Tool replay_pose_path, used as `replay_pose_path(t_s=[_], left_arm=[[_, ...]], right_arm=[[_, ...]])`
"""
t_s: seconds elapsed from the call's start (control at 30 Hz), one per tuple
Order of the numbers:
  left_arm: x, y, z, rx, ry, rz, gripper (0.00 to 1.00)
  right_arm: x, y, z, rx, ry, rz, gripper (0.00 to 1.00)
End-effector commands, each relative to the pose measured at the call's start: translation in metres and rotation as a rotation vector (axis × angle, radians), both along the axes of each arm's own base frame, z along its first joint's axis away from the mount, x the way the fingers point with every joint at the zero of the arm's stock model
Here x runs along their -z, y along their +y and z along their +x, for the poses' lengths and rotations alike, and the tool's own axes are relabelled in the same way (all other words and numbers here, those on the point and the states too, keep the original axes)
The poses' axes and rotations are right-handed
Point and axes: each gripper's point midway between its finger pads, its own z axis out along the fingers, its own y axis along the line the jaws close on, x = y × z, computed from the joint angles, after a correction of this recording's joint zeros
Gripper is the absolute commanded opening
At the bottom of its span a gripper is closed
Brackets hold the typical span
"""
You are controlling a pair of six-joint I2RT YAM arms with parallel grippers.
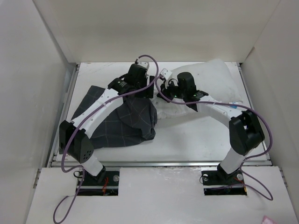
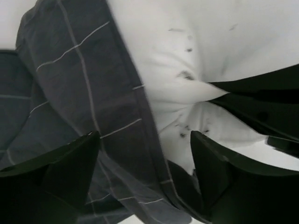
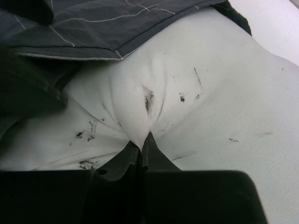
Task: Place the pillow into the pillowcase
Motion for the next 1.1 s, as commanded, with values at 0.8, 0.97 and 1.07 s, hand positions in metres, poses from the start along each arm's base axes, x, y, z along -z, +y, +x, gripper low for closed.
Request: replay_pose_path(t_s=[0.8,0.97,1.07], left_arm=[[-0.111,-0.042,0.046,-0.053,-0.28,-0.111,0.0],[-0.121,-0.057,0.034,-0.011,-0.286,-0.146,0.0],[-0.123,-0.078,0.02,0.068,-0.255,-0.24,0.0]], right_arm=[[-0.064,0.048,-0.103,-0.508,-0.177,0.15,0.0],[-0.045,0.078,-0.102,-0.561,-0.105,0.188,0.0],[-0.056,0.081,-0.086,-0.429,-0.133,0.314,0.0]])
